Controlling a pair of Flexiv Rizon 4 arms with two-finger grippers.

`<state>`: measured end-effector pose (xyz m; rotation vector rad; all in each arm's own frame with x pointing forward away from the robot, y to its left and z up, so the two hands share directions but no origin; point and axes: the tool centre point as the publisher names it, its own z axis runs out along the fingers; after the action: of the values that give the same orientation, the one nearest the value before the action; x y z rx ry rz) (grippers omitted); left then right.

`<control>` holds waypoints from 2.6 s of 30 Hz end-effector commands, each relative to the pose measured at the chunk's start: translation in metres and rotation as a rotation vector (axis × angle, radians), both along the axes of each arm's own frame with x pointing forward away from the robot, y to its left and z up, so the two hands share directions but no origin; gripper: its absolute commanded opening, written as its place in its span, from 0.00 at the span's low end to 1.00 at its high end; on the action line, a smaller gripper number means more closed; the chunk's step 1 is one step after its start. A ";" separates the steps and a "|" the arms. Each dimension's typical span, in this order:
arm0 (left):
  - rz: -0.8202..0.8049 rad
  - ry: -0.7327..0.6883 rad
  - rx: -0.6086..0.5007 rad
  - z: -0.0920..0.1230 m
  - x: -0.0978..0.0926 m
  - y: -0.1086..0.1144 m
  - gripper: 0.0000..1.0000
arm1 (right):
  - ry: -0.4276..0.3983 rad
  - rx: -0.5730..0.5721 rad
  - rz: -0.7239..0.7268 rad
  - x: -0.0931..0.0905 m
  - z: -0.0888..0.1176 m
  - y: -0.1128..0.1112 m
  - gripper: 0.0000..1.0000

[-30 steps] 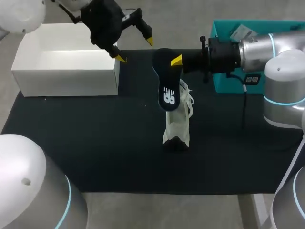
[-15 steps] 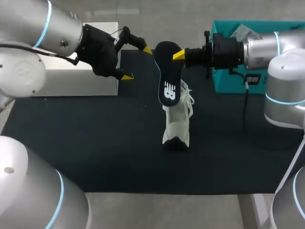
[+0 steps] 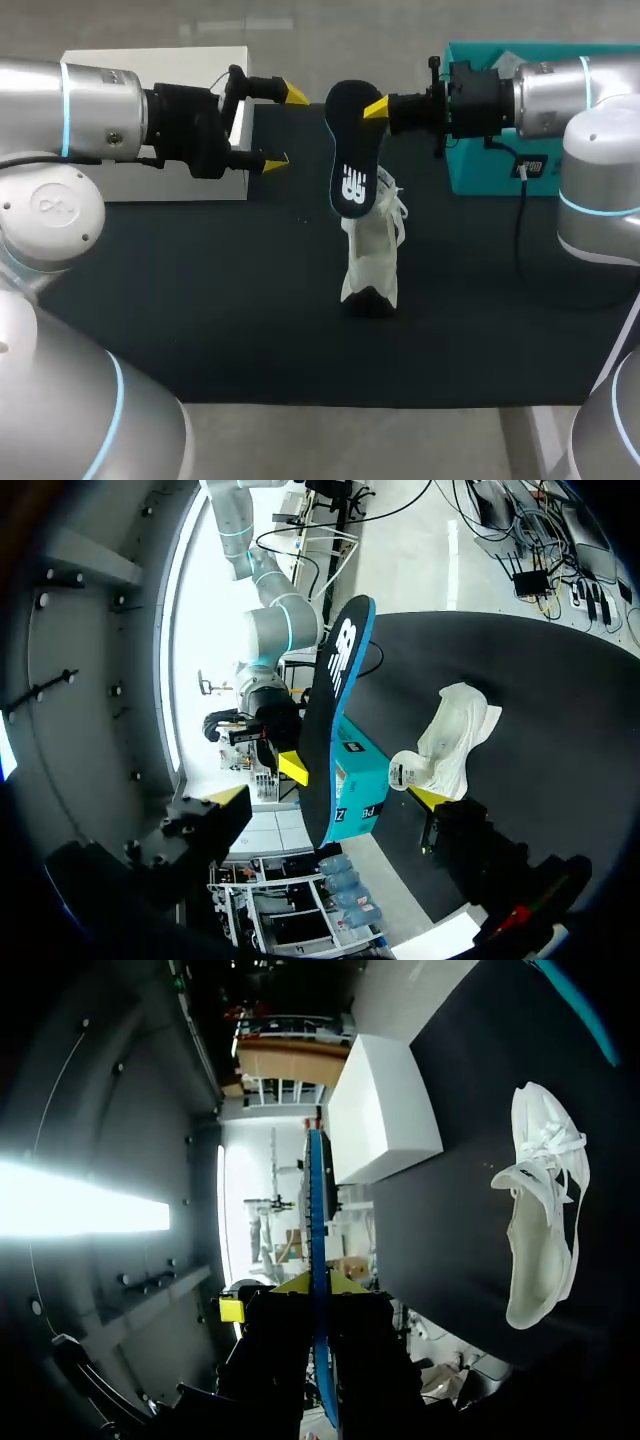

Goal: Take the shoe out of the shoebox, open the shoe tongue, remove and reinsert the insole, then place the shoe into the shoebox

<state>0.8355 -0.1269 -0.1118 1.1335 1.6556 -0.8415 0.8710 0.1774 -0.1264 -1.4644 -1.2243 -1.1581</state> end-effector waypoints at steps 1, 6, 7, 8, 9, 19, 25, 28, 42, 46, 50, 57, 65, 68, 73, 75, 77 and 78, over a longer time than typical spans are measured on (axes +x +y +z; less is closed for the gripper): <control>0.004 -0.026 -0.062 -0.003 0.000 -0.002 1.00 | -0.002 -0.013 -0.029 -0.003 0.008 0.005 0.00; 0.004 -0.026 -0.062 -0.003 0.000 -0.002 1.00 | -0.047 0.020 -0.046 -0.003 0.020 0.020 0.00; 0.004 -0.026 -0.062 -0.003 0.000 -0.002 1.00 | -0.048 0.024 -0.046 -0.004 0.021 0.022 0.00; 0.004 -0.026 -0.062 -0.003 0.000 -0.002 1.00 | -0.045 0.042 -0.043 -0.005 0.021 0.024 0.00; 0.004 -0.026 -0.062 -0.003 0.000 -0.002 1.00 | -0.037 0.069 -0.043 -0.007 0.020 0.026 0.00; 0.000 -0.070 -0.073 0.000 0.010 0.002 1.00 | -0.012 0.028 -0.053 -0.018 0.016 0.033 0.00; -0.051 -0.120 -0.154 0.010 0.021 -0.002 1.00 | -0.016 0.018 -0.076 -0.015 0.020 0.037 0.00; -0.106 -0.119 -0.180 0.009 0.021 -0.007 1.00 | -0.015 0.020 -0.074 -0.015 0.022 0.041 0.00; -0.188 -0.148 -0.234 -0.002 0.018 -0.034 0.49 | -0.002 0.005 -0.068 -0.019 0.023 0.046 0.00; -0.183 -0.140 -0.246 -0.005 0.015 -0.029 0.45 | 0.002 0.003 -0.073 -0.021 0.022 0.046 0.00; -0.183 -0.136 -0.250 -0.006 0.013 -0.028 0.38 | 0.007 0.005 -0.068 -0.022 0.020 0.049 0.00; -0.203 -0.145 -0.263 -0.005 0.011 -0.034 0.11 | 0.011 0.007 -0.061 -0.023 0.019 0.051 0.00; -0.221 -0.119 -0.287 -0.008 0.010 -0.034 0.00 | 0.007 0.012 -0.061 -0.023 0.020 0.053 0.00; -0.224 -0.113 -0.296 -0.008 0.009 -0.036 0.00 | -0.004 0.013 -0.084 -0.023 0.020 0.047 1.00; -0.222 -0.090 -0.303 -0.009 0.005 -0.037 0.00 | -0.006 -0.055 -0.134 -0.024 0.019 0.017 1.00; -0.219 -0.085 -0.304 -0.009 0.004 -0.038 0.00 | -0.018 -0.120 -0.185 -0.023 0.020 0.001 1.00; -0.212 -0.079 -0.304 -0.010 0.004 -0.038 0.00 | -0.042 -0.186 -0.294 -0.018 0.024 -0.013 1.00; -0.207 -0.073 -0.304 -0.009 0.004 -0.038 0.00 | -0.042 -0.186 -0.294 -0.018 0.024 -0.013 1.00</control>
<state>0.8414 -0.1633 -0.1217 1.1245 1.3044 -1.1333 0.8701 0.1827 -0.1152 -1.6699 -1.1780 -1.2992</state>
